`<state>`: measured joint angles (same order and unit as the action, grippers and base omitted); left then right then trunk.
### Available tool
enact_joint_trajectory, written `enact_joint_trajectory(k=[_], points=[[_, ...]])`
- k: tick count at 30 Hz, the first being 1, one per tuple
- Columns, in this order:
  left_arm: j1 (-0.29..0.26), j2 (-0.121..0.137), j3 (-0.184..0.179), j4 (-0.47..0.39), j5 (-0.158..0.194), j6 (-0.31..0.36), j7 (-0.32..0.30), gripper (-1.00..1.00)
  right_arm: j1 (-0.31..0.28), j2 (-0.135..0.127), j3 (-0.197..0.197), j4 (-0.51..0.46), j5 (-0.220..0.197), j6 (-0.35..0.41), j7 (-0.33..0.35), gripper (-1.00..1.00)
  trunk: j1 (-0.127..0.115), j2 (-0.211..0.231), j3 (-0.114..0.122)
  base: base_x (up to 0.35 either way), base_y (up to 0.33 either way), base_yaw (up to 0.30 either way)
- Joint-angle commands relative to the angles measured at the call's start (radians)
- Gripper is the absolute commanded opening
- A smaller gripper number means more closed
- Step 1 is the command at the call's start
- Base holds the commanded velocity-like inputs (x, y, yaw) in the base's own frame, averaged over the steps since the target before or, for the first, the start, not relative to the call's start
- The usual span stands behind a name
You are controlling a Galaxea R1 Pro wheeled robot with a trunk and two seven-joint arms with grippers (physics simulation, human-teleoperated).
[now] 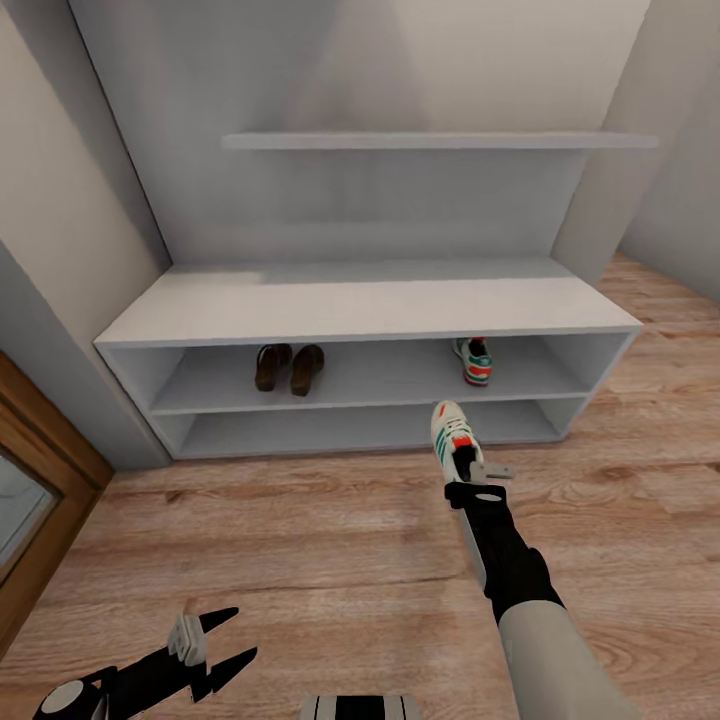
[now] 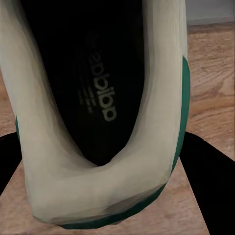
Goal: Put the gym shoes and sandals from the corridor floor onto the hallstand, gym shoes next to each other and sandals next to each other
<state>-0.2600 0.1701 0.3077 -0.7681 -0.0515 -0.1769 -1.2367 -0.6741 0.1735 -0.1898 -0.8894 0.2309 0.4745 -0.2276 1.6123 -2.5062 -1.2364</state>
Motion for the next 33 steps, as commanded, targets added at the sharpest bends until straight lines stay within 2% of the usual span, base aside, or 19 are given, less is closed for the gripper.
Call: enact_joint_trajectory(k=[1, 7, 14, 25, 33], points=[[0.000, 0.001, 0.002, 0.001, -0.005, -0.009, -0.003, 1.00, 0.000, 0.001, 0.002, 0.005, 0.004, 0.000, -0.005, -1.00, 0.000, 0.000, -0.001, 0.000, 0.000, 0.000], [0.002, -0.001, 0.002, 0.001, -0.006, -0.009, -0.005, 1.00, -0.001, 0.001, 0.001, 0.027, 0.004, 0.004, -0.038, -1.00, 0.000, 0.000, -0.001, 0.000, 0.000, 0.000], [0.004, -0.002, 0.002, 0.001, -0.007, -0.010, -0.006, 1.00, -0.001, 0.001, 0.000, -0.012, 0.004, 0.010, 0.001, -1.00, 0.000, 0.000, -0.001, 0.000, 0.000, 0.000], [0.004, -0.003, 0.002, 0.002, -0.008, -0.010, -0.006, 1.00, -0.003, 0.001, 0.001, -0.051, 0.005, 0.015, 0.003, -1.00, 0.000, 0.000, -0.001, 0.000, 0.000, 0.000], [0.004, -0.003, 0.002, 0.002, -0.006, -0.010, -0.006, 1.00, -0.003, 0.001, 0.004, -0.097, 0.003, 0.015, -0.039, -1.00, 0.000, 0.000, -0.001, 0.000, 0.000, 0.000]])
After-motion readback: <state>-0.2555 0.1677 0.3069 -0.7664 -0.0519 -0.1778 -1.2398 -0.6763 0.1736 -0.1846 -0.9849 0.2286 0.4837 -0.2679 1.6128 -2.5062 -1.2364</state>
